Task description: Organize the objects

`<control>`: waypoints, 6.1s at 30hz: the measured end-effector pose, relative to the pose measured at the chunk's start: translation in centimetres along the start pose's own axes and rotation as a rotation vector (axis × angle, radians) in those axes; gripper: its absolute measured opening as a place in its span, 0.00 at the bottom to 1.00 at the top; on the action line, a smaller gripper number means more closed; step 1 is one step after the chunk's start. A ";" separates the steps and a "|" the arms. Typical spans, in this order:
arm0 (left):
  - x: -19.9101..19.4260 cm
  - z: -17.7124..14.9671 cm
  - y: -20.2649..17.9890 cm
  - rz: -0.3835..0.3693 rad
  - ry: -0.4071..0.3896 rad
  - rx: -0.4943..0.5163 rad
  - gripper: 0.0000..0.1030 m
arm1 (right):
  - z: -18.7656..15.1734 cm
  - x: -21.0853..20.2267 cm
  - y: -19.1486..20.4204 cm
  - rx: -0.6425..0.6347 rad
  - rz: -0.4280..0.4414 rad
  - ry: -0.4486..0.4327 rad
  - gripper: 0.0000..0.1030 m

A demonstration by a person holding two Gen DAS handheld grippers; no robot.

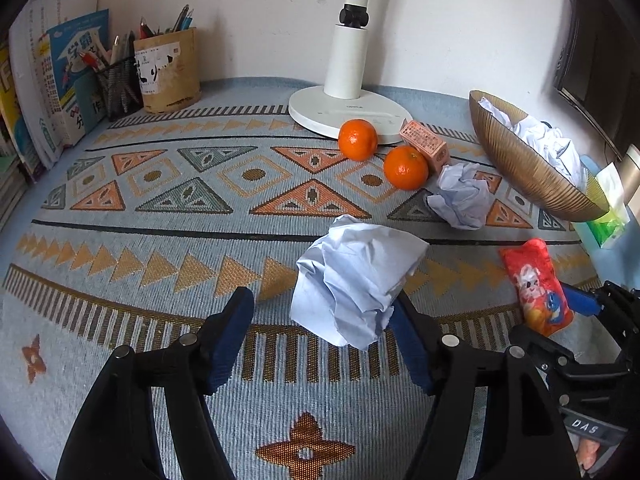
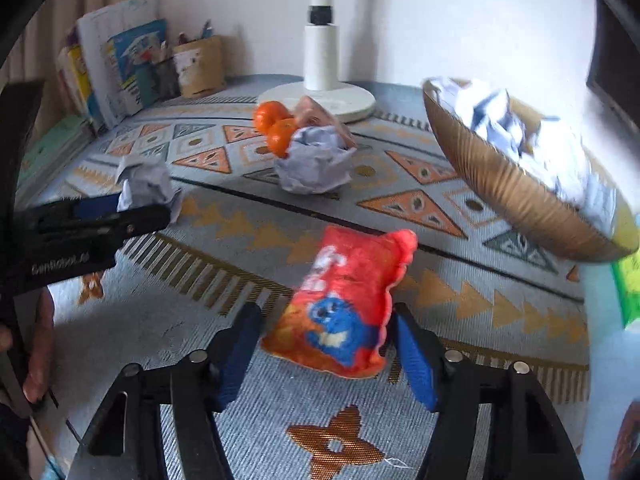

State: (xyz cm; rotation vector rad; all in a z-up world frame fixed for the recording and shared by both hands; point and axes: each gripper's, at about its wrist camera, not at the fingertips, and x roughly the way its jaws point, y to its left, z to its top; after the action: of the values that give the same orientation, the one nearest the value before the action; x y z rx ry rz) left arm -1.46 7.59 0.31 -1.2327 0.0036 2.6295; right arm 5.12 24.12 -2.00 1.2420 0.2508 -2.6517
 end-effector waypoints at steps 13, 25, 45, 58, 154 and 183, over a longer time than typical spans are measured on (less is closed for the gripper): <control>0.2 0.0 -0.3 0.008 0.014 0.017 0.65 | 0.1 0.1 0.1 -0.012 0.016 0.000 0.62; 0.2 0.1 -0.5 0.010 0.016 0.019 0.65 | 0.1 0.1 0.2 -0.024 0.007 -0.004 0.62; 0.2 0.1 -0.8 0.023 0.023 0.031 0.66 | 0.0 0.0 0.0 -0.006 0.021 0.000 0.62; 0.2 0.0 -0.9 0.030 0.027 0.055 0.66 | 0.0 -0.1 0.1 -0.012 0.011 -0.008 0.56; -6.9 3.7 -2.8 -0.085 -0.190 -0.094 0.99 | 2.9 -9.3 -8.3 0.313 0.065 -0.166 0.63; -3.4 -1.1 3.2 -0.016 -0.131 -0.228 0.99 | -0.2 -1.6 -0.7 0.148 -0.072 -0.077 0.86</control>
State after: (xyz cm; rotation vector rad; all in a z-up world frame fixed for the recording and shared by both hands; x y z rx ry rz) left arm 0.78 3.66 1.90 -1.1162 -0.3360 2.7516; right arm 6.07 25.03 -0.82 1.1899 0.0901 -2.8181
